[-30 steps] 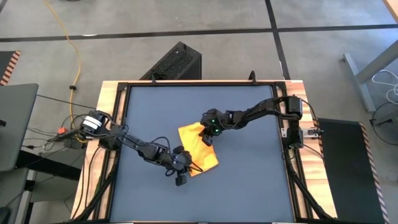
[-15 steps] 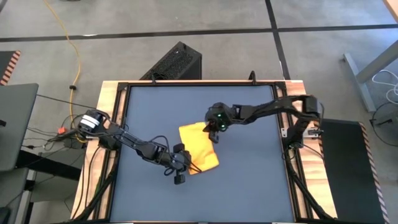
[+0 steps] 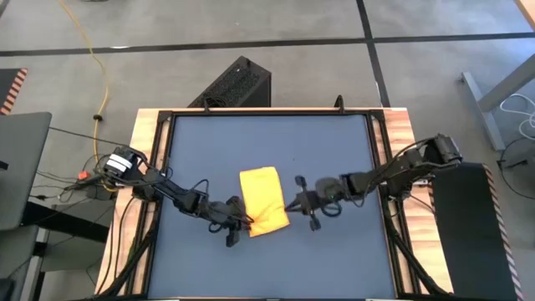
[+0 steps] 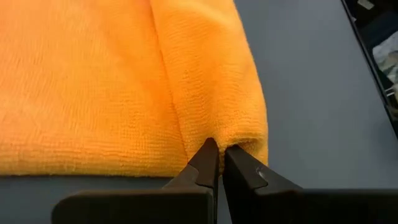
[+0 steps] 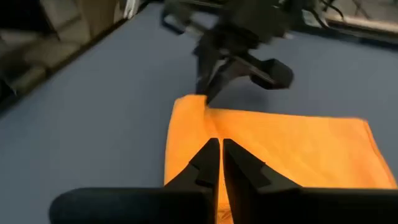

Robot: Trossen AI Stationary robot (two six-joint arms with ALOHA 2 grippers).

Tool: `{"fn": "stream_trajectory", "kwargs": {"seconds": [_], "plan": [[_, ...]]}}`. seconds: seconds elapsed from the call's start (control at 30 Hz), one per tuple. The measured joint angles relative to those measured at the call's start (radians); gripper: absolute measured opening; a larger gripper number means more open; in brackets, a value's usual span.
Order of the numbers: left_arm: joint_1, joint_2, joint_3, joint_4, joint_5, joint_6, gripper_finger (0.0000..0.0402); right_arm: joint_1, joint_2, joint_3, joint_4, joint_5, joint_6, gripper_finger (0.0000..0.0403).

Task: Roll towel
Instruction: Roll the yellow microfiber towel

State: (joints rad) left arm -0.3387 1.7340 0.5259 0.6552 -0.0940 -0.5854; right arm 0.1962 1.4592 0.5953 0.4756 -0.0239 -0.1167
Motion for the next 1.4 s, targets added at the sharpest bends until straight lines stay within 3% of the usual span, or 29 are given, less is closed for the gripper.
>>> {"fn": "stream_trajectory", "kwargs": {"seconds": [0.2, 0.43, 0.67, 1.0, 1.17, 1.27, 1.4], "plan": [[0.018, 0.0, -0.004, -0.011, 0.054, -0.004, 0.0, 0.002, 0.11, 0.064, -0.005, -0.044, -0.008, 0.0095], [0.068, 0.0, -0.004, -0.026, 0.114, -0.038, 0.0, 0.007, 0.197, 0.123, -0.056, -0.08, -0.032, 0.0188], [0.094, 0.0, -0.003, -0.032, 0.145, -0.047, 0.0, 0.031, 0.2, 0.144, -0.211, -0.062, -0.202, 0.0243], [0.108, -0.001, -0.002, -0.077, 0.16, -0.093, 0.0, 0.103, 0.318, 0.143, -0.134, 0.148, -0.248, 0.0244], [0.117, -0.002, -0.001, -0.103, 0.177, -0.108, 0.0, 0.127, 0.357, 0.145, -0.089, 0.192, -0.156, 0.0238], [0.116, -0.001, -0.001, -0.104, 0.161, -0.109, 0.0001, 0.135, 0.359, 0.145, -0.097, 0.207, -0.061, 0.0209], [0.116, 0.0, 0.005, -0.106, 0.169, -0.081, 0.0023, 0.138, 0.359, 0.145, -0.117, 0.191, 0.02, 0.0134]]}}
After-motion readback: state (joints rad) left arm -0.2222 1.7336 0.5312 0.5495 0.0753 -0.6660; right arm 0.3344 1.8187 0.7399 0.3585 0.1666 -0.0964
